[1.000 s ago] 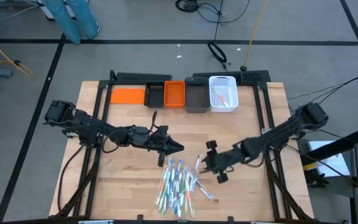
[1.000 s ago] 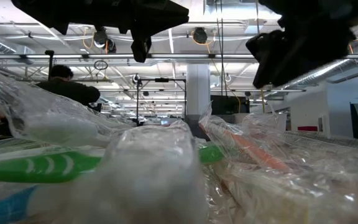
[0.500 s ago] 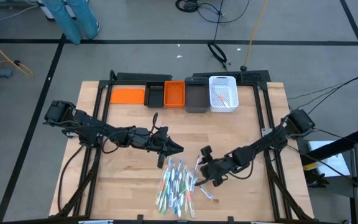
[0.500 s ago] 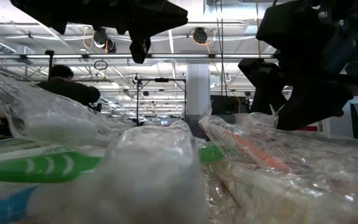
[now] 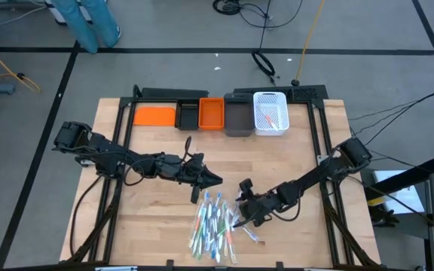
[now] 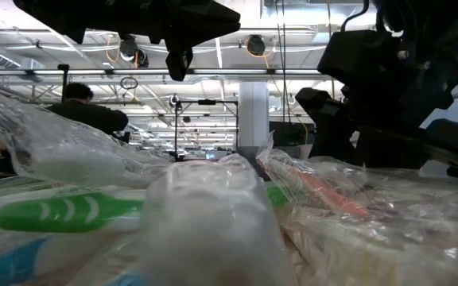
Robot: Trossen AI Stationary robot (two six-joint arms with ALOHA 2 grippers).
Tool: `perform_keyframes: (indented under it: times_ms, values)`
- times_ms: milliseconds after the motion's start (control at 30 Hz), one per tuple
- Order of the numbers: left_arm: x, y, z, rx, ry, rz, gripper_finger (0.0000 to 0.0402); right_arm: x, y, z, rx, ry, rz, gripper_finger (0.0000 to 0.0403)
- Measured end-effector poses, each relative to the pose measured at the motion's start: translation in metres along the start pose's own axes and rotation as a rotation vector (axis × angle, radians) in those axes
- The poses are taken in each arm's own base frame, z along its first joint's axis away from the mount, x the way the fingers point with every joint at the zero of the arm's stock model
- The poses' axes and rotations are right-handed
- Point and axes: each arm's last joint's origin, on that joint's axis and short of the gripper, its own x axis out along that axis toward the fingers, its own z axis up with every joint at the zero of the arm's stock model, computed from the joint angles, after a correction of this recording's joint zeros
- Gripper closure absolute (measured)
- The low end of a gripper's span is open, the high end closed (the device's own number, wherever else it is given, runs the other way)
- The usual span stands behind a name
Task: Pick & Place Toothbrushes
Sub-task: Put the violet toothbrush into the black basket
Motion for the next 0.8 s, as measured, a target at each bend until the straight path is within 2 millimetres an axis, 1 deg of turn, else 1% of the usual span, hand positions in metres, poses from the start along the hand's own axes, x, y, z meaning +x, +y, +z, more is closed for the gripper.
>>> perform_keyframes:
  times_ms: [267,533,667,800]
  values:
    - [0.000,0.000,-0.001,0.000,0.006,0.003,0.0360,-0.001,-0.001,0.001,0.000,-0.003,-0.004,0.0387]
    - [0.000,0.001,-0.001,0.001,0.012,0.005,0.0360,-0.002,-0.001,0.002,0.005,-0.010,0.001,0.0388]
    - [0.000,0.001,-0.001,0.000,0.012,0.006,0.0360,-0.011,-0.002,0.006,0.011,-0.029,0.001,0.0392]
    - [0.000,0.001,-0.002,0.000,0.017,0.008,0.0360,-0.030,-0.009,0.017,0.049,-0.085,-0.034,0.0392]
